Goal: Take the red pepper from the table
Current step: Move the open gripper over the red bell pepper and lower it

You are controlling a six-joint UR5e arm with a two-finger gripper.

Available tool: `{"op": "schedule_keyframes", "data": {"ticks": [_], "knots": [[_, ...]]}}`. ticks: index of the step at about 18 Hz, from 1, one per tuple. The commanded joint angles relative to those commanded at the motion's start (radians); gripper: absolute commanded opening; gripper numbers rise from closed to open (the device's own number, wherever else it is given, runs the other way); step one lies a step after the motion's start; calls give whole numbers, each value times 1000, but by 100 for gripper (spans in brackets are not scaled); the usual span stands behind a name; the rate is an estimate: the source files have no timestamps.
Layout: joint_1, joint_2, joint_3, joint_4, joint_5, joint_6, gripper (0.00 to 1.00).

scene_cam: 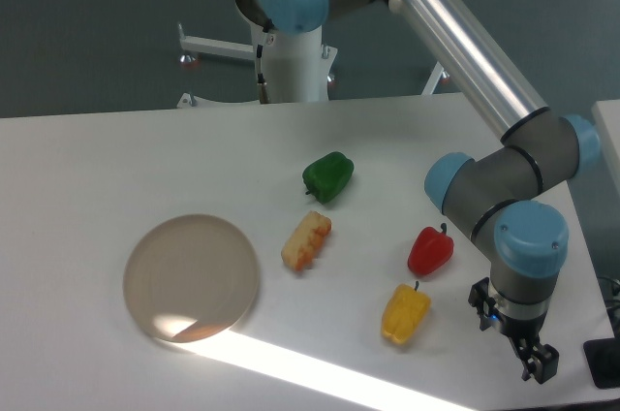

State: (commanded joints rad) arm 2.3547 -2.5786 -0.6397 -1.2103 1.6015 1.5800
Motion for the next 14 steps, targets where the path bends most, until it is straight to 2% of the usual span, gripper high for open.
{"op": "schedule_keyframes", "data": {"ticks": [5,9,12,14], "knots": [[0,11,-8,0,-11,-5,100],[-3,47,-34,-11,2,-21,100],[3,142,-150,-20,0,-37,100],[8,208,-227,-70,3,-38,100]]}}
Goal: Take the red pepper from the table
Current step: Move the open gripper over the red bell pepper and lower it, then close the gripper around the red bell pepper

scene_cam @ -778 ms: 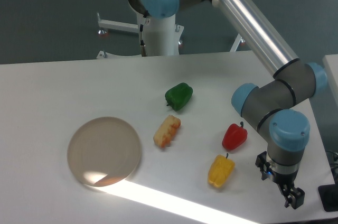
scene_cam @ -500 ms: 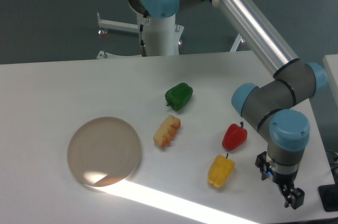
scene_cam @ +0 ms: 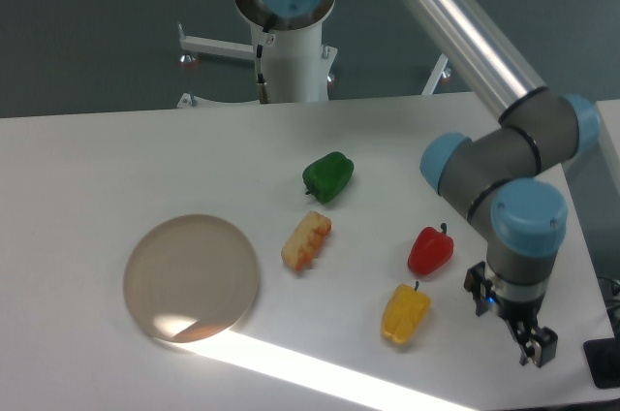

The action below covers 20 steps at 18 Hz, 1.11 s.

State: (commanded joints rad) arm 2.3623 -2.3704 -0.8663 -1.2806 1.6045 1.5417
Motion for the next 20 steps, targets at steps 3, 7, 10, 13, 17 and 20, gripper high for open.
{"op": "schedule_keyframes", "data": {"ticks": [3,7,10,13,17,20], "knots": [[3,78,-98,-49,0,-2,100],[2,108,-174,-46,0,-79,100],[-9,112,-209,-49,2,-117,100],[-14,129,-266,-48,3,-129,100],[-34,128,-307,-40,66,-129,100],[-31,132,-332,-39,67,-129,100]]}}
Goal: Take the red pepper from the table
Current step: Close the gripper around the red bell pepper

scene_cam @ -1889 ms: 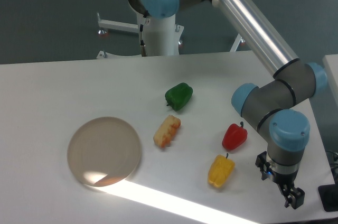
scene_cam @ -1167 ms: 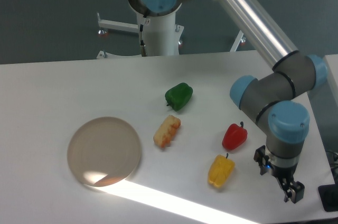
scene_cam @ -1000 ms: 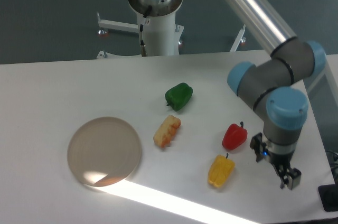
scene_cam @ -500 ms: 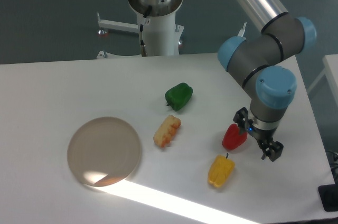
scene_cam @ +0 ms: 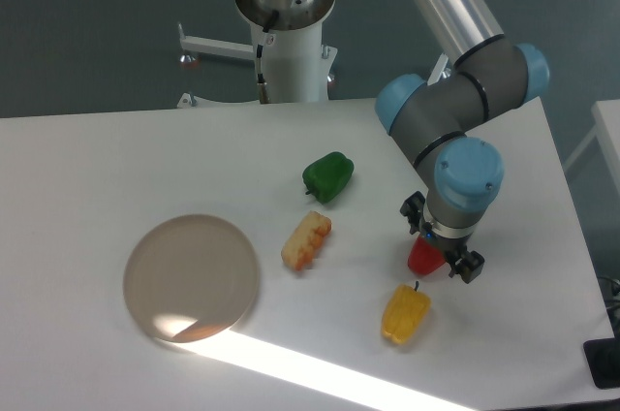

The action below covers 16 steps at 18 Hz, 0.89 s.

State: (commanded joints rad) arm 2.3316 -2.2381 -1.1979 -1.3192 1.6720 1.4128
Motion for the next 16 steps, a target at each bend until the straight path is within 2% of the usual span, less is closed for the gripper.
{"op": "schedule_keyframes", "data": {"ticks": [10,16], "knots": [[9,0,-22,3,0,-35,100],[12,-1,-49,41,-2,-83,100]]}}
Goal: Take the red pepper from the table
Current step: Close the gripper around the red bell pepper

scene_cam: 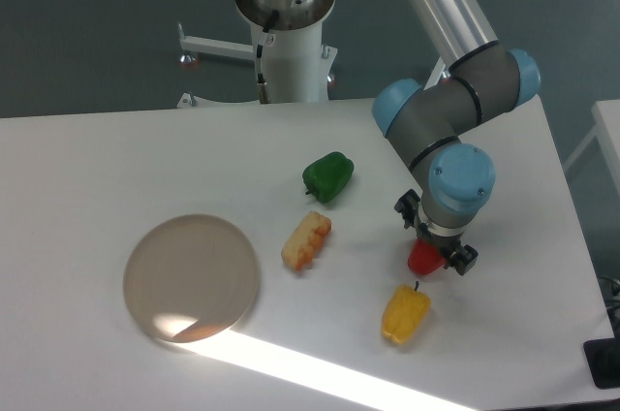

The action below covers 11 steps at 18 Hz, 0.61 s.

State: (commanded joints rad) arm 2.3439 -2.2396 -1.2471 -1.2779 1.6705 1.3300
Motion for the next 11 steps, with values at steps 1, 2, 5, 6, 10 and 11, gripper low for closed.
{"op": "schedule_keyframes", "data": {"ticks": [1,2,5,6,10,11], "knots": [[0,0,-9,17,0,2,100],[0,0,-15,20,0,2,100],[0,0,-17,20,0,6,98],[0,1,-20,20,0,8,92],[11,6,-21,19,-2,17,66],[12,8,-21,19,-2,18,65]]}}
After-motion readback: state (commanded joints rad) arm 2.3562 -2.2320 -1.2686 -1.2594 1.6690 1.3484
